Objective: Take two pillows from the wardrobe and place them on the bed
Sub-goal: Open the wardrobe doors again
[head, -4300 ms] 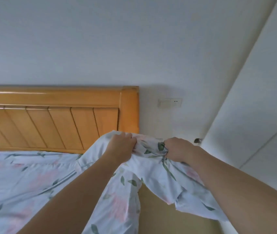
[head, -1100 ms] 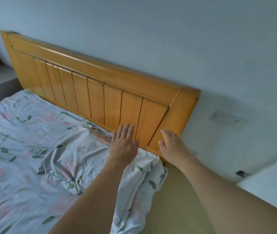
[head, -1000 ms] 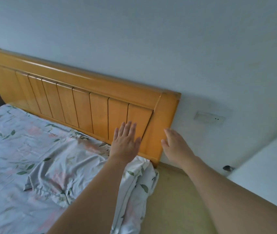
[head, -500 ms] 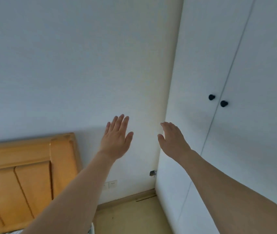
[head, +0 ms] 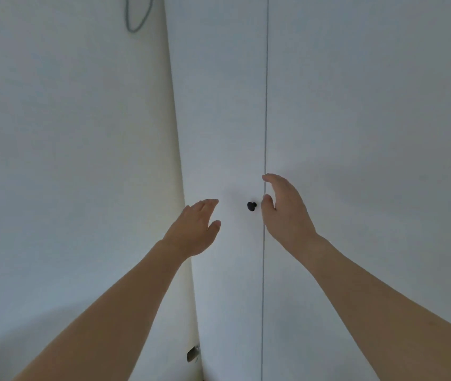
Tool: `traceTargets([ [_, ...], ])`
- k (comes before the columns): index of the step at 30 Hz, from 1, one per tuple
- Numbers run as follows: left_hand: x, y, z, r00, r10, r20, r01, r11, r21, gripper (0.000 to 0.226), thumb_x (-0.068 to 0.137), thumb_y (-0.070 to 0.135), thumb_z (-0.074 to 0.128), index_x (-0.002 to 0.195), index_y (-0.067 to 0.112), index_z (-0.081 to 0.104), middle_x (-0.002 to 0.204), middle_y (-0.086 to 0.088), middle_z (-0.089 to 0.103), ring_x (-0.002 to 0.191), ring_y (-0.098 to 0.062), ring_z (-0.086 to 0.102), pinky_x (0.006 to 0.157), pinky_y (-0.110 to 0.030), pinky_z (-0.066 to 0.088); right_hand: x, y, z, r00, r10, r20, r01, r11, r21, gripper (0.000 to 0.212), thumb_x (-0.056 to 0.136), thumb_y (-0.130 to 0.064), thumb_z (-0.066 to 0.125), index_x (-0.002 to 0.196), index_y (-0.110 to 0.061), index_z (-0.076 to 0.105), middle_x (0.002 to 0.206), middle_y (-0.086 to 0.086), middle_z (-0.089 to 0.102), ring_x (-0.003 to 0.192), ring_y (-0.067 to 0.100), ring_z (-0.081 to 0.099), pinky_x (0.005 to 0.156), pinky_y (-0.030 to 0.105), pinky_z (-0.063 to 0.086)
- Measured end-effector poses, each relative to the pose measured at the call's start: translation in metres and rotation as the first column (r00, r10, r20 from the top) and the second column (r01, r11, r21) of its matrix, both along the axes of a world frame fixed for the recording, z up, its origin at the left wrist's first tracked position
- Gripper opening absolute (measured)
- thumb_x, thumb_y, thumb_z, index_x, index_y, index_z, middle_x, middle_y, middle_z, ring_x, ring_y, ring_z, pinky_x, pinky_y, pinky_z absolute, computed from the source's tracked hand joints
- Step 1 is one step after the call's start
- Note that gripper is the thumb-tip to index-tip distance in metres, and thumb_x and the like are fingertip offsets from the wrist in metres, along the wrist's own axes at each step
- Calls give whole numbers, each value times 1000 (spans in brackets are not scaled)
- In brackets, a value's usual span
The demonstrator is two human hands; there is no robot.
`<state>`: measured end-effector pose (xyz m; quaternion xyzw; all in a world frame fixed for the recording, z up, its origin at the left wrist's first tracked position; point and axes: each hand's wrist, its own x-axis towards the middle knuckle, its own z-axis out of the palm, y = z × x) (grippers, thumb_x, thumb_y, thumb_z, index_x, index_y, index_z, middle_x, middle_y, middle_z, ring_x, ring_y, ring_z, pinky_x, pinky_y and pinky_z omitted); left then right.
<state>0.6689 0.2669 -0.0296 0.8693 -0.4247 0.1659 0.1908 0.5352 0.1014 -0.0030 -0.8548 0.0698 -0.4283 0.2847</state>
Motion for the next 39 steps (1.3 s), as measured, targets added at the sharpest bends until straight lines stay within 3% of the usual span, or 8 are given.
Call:
traceTargets([
  [11, 38, -84, -15, 919, -239, -314, 211, 970, -123, 51, 102, 32, 39, 151, 29, 26, 155, 10, 31, 135, -16, 39, 109, -29, 30, 26, -39, 15, 992, -100, 73, 80, 968, 236, 39, 95, -16, 40, 131, -29, 47, 128, -17, 48, 113, -4, 43, 83, 4, 28],
  [15, 43, -95, -17, 902, -290, -320, 256, 956, -143, 46, 99, 17, 39, 144, 26, 38, 144, 12, 44, 116, -18, 52, 100, -26, 39, 32, -41, 11, 993, -100, 58, 83, 963, 255, 40, 94, -13, 39, 131, -25, 48, 128, -15, 50, 123, 4, 45, 94, 15, 32],
  [20, 44, -101, -12, 903, -258, -343, 188, 956, -226, 38, 93, 8, 39, 125, 23, 54, 119, 9, 61, 74, -15, 52, 72, -27, 46, 47, -29, 16, 994, -94, 47, 76, 950, 304, 38, 96, -16, 38, 133, -23, 46, 135, -11, 49, 124, 8, 46, 92, 18, 35],
  [25, 35, -75, -24, 957, -186, -223, 114, 947, -301, 19, 94, 33, 51, 112, 25, 54, 105, 11, 65, 63, -11, 56, 64, -25, 49, 65, -3, 31, 997, -72, 35, 56, 939, 340, 41, 99, -20, 39, 140, -22, 40, 141, -6, 47, 127, 12, 46, 102, 25, 37],
  [29, 36, -33, -29, 988, -59, -141, 5, 934, -359, 29, 85, 63, 51, 91, 35, 46, 85, 19, 60, 62, -5, 56, 53, -15, 34, 79, 33, 44, 1000, -12, 22, 4, 947, 322, 41, 101, -27, 40, 142, -23, 38, 141, -4, 48, 128, 14, 46, 107, 32, 38],
  [32, 44, -1, -26, 999, 7, -50, -23, 944, -329, 41, 79, 76, 47, 82, 35, 42, 72, 19, 55, 64, -2, 51, 52, -18, 32, 95, 64, 53, 993, 116, 37, -121, 947, 297, 27, 101, -25, 42, 118, -13, 57, 107, -1, 64, 92, 11, 58, 83, 28, 49],
  [35, 55, 27, -20, 999, 54, -10, -54, 957, -285, 50, 74, 80, 45, 75, 31, 42, 66, 15, 53, 65, -3, 50, 52, -24, 38, 110, 93, 56, 985, 142, 98, -163, 953, 257, 30, 97, -21, 48, 79, 3, 52, 63, 10, 44, 56, 11, 35, 54, 25, 34],
  [39, 66, 68, -19, 994, 102, -40, -109, 949, -297, 45, 72, 73, 48, 73, 28, 42, 65, 12, 57, 63, -7, 53, 54, -25, 43, 124, 112, 53, 950, 292, 105, -309, 928, 208, 23, 94, -23, 55, 83, -7, 66, 55, -3, 49, 55, 3, 37, 58, 19, 35],
])
